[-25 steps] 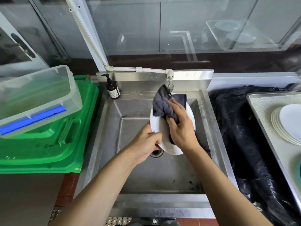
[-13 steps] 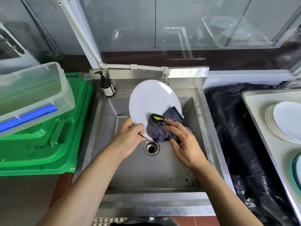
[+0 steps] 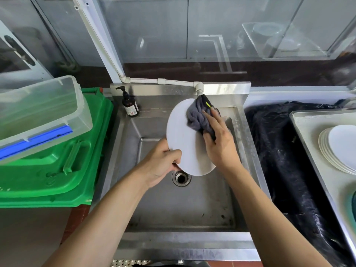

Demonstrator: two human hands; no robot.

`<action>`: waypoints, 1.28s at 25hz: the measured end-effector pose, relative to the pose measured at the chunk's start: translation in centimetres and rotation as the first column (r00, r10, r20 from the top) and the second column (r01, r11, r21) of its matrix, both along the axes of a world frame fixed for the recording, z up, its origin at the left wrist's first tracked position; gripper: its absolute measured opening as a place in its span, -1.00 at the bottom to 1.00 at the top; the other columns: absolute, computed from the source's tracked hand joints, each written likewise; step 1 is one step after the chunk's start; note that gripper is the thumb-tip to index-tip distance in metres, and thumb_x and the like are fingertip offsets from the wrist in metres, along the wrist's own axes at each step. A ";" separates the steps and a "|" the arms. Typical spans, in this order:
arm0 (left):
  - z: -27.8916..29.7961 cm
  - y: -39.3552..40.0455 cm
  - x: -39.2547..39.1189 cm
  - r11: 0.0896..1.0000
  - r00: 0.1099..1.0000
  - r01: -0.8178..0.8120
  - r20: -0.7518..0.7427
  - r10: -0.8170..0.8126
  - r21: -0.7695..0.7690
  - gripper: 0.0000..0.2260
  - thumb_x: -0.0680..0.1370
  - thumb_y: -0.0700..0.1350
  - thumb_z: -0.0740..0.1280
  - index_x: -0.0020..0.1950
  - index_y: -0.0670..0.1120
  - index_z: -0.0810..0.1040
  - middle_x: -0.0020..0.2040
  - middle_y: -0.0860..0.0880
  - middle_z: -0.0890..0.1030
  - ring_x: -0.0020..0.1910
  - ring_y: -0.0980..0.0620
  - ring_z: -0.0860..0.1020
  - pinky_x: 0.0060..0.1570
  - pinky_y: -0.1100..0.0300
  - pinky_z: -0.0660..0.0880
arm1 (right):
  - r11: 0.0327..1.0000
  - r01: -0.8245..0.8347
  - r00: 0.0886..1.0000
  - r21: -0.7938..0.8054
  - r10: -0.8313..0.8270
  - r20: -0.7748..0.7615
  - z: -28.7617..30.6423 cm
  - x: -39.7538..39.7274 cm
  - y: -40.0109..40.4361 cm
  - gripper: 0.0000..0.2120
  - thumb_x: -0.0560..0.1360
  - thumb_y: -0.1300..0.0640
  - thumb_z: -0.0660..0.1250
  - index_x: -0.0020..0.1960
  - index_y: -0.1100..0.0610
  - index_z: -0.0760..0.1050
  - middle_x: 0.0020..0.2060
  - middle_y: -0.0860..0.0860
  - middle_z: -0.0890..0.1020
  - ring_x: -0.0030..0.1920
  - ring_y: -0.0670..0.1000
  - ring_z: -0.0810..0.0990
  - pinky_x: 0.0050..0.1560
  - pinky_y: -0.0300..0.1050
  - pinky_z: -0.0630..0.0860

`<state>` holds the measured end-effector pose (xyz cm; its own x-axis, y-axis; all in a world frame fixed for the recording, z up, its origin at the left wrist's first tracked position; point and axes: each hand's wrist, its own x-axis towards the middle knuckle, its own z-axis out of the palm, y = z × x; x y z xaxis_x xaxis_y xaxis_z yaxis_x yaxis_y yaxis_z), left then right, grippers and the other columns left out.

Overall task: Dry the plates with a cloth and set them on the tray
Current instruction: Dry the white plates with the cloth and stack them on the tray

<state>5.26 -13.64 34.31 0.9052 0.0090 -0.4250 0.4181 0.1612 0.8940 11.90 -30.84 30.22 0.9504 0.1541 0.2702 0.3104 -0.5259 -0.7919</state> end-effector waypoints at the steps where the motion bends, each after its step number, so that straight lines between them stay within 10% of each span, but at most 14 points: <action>1: 0.2 0.0 0.1 1.000 1.000 -0.011 0.005 0.010 0.012 -0.79 0.37 -0.46 0.21 -0.15 -0.18 0.37 -0.26 -0.12 0.35 -0.14 -0.07 0.36 -0.03 -0.16 0.39 | 0.998 -0.059 0.998 0.008 0.059 0.018 0.1 -0.6 0.6 -0.47 0.57 0.29 0.27 0.53 0.09 0.41 0.57 0.03 0.32 0.58 -0.02 0.27 0.56 -0.03 0.25; 4: 0.0 0.0 0.3 0.999 0.999 -0.036 0.018 0.036 0.003 -0.69 0.44 -0.56 0.09 -0.22 -0.16 0.35 -0.32 -0.09 0.31 -0.17 -0.07 0.30 -0.04 -0.15 0.37 | 0.973 -0.228 0.972 -0.033 0.230 0.057 0.0 -2.4 1.7 -0.42 0.54 0.28 0.25 0.54 0.04 0.39 0.57 -0.01 0.32 0.58 -0.11 0.25 0.56 -0.16 0.20; 9: -0.1 -0.1 0.2 0.999 1.000 0.006 -0.012 -0.007 -0.054 -0.76 0.41 -0.53 0.16 -0.21 -0.20 0.36 -0.39 -0.06 0.38 -0.28 -0.02 0.38 -0.10 -0.10 0.50 | 0.998 -0.067 0.998 0.020 0.067 -0.001 1.8 -0.5 1.5 -0.48 0.57 0.33 0.27 0.51 0.09 0.43 0.57 0.02 0.33 0.54 -0.03 0.34 0.54 -0.10 0.26; 18: -0.6 1.2 0.3 0.986 0.994 -0.111 -0.021 0.109 -0.122 -0.68 0.44 -0.58 0.06 0.09 -0.36 0.43 -0.01 -0.26 0.47 0.01 -0.24 0.50 0.08 -0.53 0.43 | 0.950 -0.287 0.957 -0.120 0.289 -0.002 -0.5 -6.0 -1.0 -0.48 0.51 0.22 0.23 0.46 0.04 0.50 0.53 -0.04 0.39 0.55 -0.09 0.32 0.54 -0.03 0.29; 24: 0.0 -0.4 -0.9 0.995 0.999 0.034 -0.038 -0.037 -0.097 -0.73 0.44 -0.56 0.07 0.10 -0.41 0.39 -0.06 -0.21 0.36 -0.04 -0.17 0.30 0.04 -0.23 0.42 | 0.975 -0.221 0.975 -0.001 0.221 -0.004 2.8 -2.0 2.1 -0.40 0.54 0.40 0.26 0.52 0.02 0.42 0.55 0.01 0.35 0.56 -0.09 0.30 0.55 -0.21 0.21; 32: 0.4 2.1 0.3 0.983 0.990 -0.139 -0.015 0.139 -0.117 -0.66 0.45 -0.59 0.04 0.07 -0.30 0.44 -0.01 -0.27 0.44 -0.01 -0.22 0.43 0.10 -0.38 0.48 | 0.940 -0.326 0.945 -0.101 0.325 -0.028 0.1 -6.7 -0.6 -0.48 0.48 0.26 0.27 0.41 -0.01 0.54 0.48 -0.10 0.45 0.51 -0.13 0.37 0.51 -0.11 0.31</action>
